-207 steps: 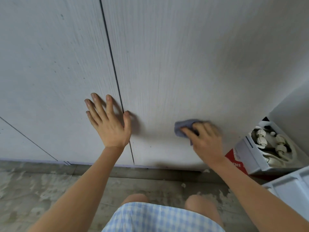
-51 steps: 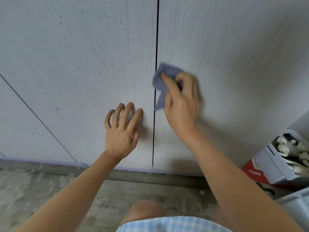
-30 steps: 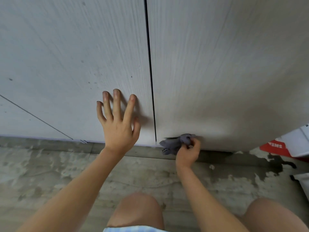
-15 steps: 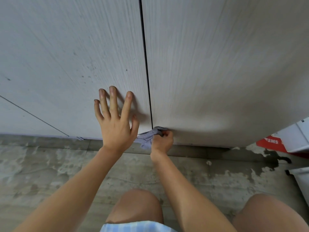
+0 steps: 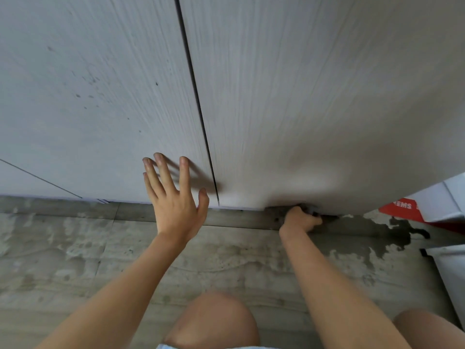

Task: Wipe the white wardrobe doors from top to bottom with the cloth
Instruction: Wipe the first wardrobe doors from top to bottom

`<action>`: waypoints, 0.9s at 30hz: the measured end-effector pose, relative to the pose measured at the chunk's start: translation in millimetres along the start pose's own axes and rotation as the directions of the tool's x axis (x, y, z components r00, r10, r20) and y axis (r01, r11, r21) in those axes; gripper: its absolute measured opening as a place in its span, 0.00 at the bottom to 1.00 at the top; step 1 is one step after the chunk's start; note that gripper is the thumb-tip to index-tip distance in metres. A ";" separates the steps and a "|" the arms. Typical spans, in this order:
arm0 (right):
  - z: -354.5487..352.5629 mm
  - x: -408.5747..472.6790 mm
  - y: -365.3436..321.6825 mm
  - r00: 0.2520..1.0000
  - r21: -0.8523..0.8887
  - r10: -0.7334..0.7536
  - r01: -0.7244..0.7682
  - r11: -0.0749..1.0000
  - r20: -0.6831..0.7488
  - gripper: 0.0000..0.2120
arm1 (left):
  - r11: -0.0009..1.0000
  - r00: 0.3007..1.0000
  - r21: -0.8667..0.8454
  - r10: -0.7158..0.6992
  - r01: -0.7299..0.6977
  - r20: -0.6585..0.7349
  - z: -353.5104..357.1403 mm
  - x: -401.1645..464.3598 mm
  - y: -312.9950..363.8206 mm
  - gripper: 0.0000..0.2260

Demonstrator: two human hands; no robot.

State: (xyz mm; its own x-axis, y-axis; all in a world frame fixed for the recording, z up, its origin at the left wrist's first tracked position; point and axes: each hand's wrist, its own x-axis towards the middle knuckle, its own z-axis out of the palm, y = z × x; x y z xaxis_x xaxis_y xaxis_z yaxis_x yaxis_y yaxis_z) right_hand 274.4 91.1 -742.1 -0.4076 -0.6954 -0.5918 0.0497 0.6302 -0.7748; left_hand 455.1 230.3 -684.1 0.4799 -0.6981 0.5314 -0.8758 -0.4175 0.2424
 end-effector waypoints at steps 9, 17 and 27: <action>59.5 -76.7 27.5 0.759 -0.248 0.365 -0.271 0.930 0.539 0.15 | 0.999 0.998 -0.013 0.036 -0.037 -0.052 8.6 2.4 -5.0 0.36; 14.9 -2.6 -10.3 0.950 -0.338 0.268 -0.201 0.919 0.163 0.08 | 1.000 0.998 -0.011 0.010 -0.011 -0.065 9.3 2.9 -4.7 0.38; -74.1 44.5 -74.3 0.988 0.348 0.151 -0.138 0.927 -0.010 0.24 | 0.959 0.967 -0.130 -0.240 0.250 0.088 5.8 4.0 36.5 0.36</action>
State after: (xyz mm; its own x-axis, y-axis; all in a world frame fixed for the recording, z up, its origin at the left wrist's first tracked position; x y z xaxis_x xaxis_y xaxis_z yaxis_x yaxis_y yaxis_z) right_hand 184.9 38.9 -694.4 -0.4048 -0.5887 -0.6996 0.4198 0.5601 -0.7142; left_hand 425.3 208.8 -677.8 0.6790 -0.6256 0.3843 -0.7269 -0.4994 0.4713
